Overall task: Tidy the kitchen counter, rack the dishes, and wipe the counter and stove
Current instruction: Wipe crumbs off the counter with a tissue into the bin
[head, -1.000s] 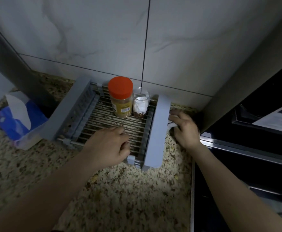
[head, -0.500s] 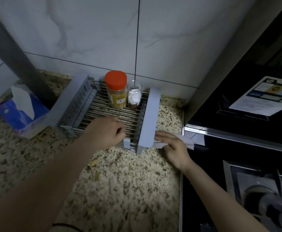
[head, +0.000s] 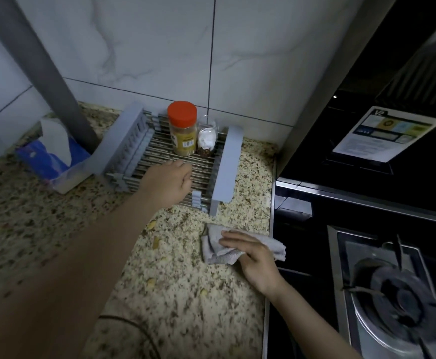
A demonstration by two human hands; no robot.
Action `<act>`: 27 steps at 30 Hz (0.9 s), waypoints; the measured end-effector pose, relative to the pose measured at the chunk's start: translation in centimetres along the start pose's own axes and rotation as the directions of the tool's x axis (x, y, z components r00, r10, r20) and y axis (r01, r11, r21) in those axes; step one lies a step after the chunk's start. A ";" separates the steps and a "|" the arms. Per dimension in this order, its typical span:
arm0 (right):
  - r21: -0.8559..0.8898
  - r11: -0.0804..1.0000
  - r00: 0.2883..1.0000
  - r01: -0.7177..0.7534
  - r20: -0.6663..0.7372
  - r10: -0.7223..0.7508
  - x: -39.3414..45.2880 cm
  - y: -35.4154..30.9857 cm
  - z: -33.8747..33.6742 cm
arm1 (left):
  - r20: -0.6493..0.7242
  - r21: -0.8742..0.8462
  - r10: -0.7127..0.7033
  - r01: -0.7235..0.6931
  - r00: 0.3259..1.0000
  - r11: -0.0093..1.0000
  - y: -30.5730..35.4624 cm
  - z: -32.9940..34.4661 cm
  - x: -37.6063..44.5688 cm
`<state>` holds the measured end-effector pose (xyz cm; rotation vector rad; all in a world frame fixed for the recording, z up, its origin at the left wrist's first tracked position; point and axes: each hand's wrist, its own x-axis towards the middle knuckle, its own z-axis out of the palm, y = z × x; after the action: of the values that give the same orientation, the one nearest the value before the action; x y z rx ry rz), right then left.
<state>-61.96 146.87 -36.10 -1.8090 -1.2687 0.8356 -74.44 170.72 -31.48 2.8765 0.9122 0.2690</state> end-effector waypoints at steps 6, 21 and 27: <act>0.032 0.999 0.999 -0.032 0.028 0.031 -3.2 -1.6 2.4 | -0.043 0.020 -0.246 0.247 0.968 0.969 1.1 0.8 -0.7; 0.368 0.892 0.957 -0.263 0.214 0.194 -5.8 -6.7 4.4 | -0.101 -0.437 -0.829 0.725 0.550 0.533 -0.6 -2.8 -19.1; 0.449 0.848 0.953 -0.282 0.229 0.196 -1.6 -8.5 2.8 | -0.071 -0.494 -0.918 0.786 0.390 0.372 -2.1 -2.8 -26.7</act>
<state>-68.66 147.75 -30.03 -1.5259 -0.8393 1.3452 -97.67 157.12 -32.65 1.6122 2.0248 0.7227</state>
